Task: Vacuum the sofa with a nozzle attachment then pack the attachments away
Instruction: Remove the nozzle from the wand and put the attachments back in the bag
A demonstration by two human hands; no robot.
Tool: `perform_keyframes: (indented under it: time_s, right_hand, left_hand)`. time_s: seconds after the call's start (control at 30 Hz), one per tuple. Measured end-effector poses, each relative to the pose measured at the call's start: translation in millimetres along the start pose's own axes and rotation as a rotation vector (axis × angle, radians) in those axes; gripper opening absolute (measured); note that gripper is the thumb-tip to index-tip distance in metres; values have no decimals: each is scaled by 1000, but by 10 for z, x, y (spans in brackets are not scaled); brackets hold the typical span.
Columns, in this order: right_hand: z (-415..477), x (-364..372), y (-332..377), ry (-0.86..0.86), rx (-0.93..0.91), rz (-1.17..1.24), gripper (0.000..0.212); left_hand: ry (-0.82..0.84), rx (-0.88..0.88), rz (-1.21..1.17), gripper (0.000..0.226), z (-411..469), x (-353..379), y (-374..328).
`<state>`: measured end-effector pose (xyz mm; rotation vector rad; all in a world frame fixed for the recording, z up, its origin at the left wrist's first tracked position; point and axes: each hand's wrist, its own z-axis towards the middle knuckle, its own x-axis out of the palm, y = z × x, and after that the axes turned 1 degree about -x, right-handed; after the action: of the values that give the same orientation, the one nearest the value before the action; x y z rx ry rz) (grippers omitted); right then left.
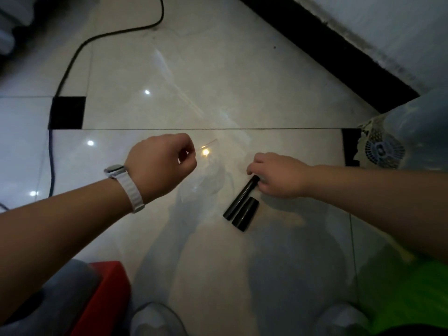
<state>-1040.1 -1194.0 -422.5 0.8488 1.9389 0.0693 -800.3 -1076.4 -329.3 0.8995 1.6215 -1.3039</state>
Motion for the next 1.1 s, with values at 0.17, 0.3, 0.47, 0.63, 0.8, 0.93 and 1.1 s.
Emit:
perform_keyframes:
  time_s: [0.17, 0.3, 0.47, 0.63, 0.8, 0.93, 1.1]
  right_hand:
    - [162, 107, -28, 35, -104, -164, 37]
    - [216, 195, -56, 71, -134, -249, 31]
    - [160, 234, -69, 50, -129, -208, 27]
    - [-71, -20, -83, -30, -21, 17, 15]
    - [-479, -436, -89, -288, 89, 111, 20]
    - [-807, -667, -19, -446, 116, 222, 21]
    - [-1093, -795, 160, -590, 66, 318, 22]
  left_hand:
    - [-8, 29, 0, 8, -65, 8, 16]
    - [86, 25, -14, 13, -135, 64, 17]
    - [181, -11, 5, 19, -169, 140, -55]
    - [195, -91, -24, 15, -92, 142, -117]
    - [217, -93, -30, 11, -37, 168, -177]
    - [259, -62, -22, 14, 1, 265, -258]
    - [259, -72, -67, 15, 138, 318, -398]
